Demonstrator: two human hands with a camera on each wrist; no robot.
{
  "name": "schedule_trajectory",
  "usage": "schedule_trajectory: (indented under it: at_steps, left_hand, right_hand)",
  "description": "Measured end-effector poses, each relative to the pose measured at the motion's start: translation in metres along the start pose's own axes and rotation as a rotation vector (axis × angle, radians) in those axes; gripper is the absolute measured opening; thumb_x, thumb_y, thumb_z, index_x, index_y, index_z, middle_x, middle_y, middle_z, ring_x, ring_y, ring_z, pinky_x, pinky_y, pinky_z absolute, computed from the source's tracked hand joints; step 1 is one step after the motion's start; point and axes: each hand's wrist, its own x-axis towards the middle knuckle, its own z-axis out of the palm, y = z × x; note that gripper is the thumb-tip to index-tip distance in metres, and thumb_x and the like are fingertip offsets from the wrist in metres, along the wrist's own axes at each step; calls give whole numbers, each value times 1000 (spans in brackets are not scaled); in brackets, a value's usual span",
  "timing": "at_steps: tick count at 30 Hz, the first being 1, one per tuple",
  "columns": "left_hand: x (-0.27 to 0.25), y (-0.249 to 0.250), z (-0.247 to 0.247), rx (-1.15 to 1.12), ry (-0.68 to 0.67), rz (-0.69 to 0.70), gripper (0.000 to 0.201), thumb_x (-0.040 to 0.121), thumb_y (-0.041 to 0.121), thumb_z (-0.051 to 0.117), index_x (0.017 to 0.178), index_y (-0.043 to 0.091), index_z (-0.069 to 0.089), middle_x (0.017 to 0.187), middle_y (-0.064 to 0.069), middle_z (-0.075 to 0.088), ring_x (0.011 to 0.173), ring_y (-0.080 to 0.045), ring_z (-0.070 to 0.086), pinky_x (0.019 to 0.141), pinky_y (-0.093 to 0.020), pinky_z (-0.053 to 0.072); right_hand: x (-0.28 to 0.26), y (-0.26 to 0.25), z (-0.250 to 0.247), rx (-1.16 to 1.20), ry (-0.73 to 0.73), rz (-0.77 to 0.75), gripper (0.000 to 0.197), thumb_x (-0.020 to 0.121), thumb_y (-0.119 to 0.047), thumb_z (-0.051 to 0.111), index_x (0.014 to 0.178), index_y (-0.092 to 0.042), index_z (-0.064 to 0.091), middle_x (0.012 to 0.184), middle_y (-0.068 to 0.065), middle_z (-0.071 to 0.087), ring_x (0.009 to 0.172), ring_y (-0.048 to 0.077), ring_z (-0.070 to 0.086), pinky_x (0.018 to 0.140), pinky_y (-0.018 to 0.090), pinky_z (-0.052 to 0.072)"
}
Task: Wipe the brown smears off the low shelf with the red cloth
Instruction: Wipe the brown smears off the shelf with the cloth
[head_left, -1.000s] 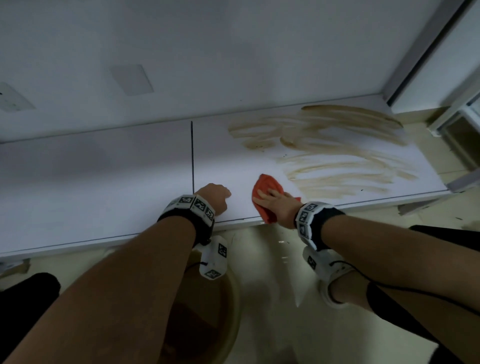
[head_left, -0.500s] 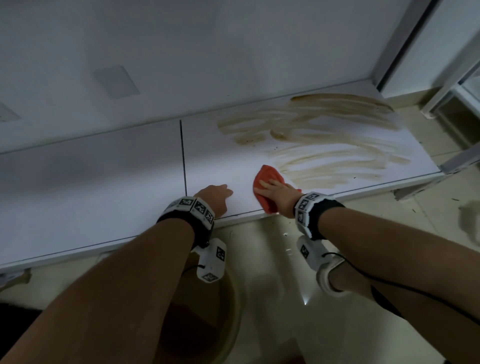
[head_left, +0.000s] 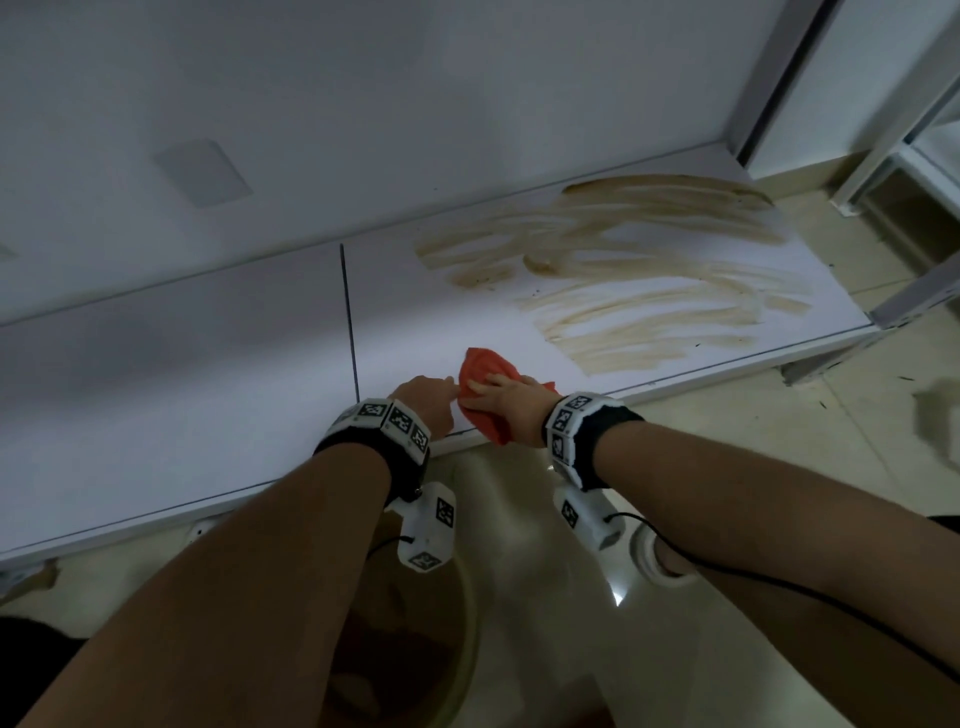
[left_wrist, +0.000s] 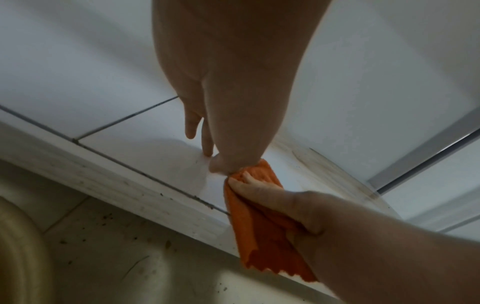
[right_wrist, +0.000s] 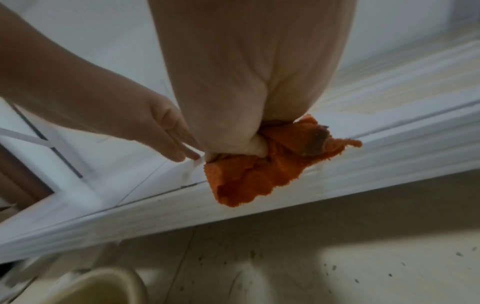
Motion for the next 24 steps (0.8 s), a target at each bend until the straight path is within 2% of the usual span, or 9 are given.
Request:
schedule_trajectory:
  at_steps: [4,6,8,11,16,20,24]
  left_hand:
    - [2,1,-2,58,-40,-4,55,96,6,34,150,14,26,158,-5,21,141,-23,30,116,-33,28]
    - [3,1,-4,63,-43,-1,55,97,6,31,151,15,23,159,-3,18,144,-22,25,118,-32,23]
    - [5,1,-5,50,-42,-6,53,98,6,30,150,15,25,158,-4,20,144,-22,24,118,-32,22]
    - [9,3,-4,52,-34,-20,49,97,7,32,146,13,34,154,-6,30,140,-23,31,116,-33,28]
    - [14,6,-3,13,-5,-62,41,91,6,40,129,10,55,135,-7,54,124,-24,50,105,-32,43]
    - [15,9,-3,10,16,-76,39,91,8,41,126,12,58,131,-6,57,121,-23,53,102,-31,45]
    - [20,5,-3,3,31,-71,42,92,8,41,131,14,55,139,-5,51,127,-23,48,107,-32,41]
  right_hand:
    - [-9,26,-6,48,64,80,79,88,-6,58,151,-30,15,160,-3,2,148,22,3,119,49,15]
    - [-21,46,-7,74,58,145,80,89,-4,55,151,-30,12,160,-3,-1,148,21,2,119,48,13]
    - [-37,61,-5,96,48,200,79,90,-4,53,151,-30,10,160,-3,-2,148,21,1,119,46,13]
    - [-55,64,6,103,55,228,75,92,-7,50,151,-29,9,160,-3,-2,148,22,0,118,46,13]
    - [-46,31,14,64,14,114,72,94,-10,52,151,-31,13,160,-5,1,148,21,-1,119,49,9]
    - [-19,18,3,17,-1,54,77,90,-10,58,150,-31,15,160,-6,3,148,21,2,118,49,13]
    - [-16,40,-3,63,30,93,80,88,-5,59,150,-31,15,160,-4,2,148,22,2,118,50,14]
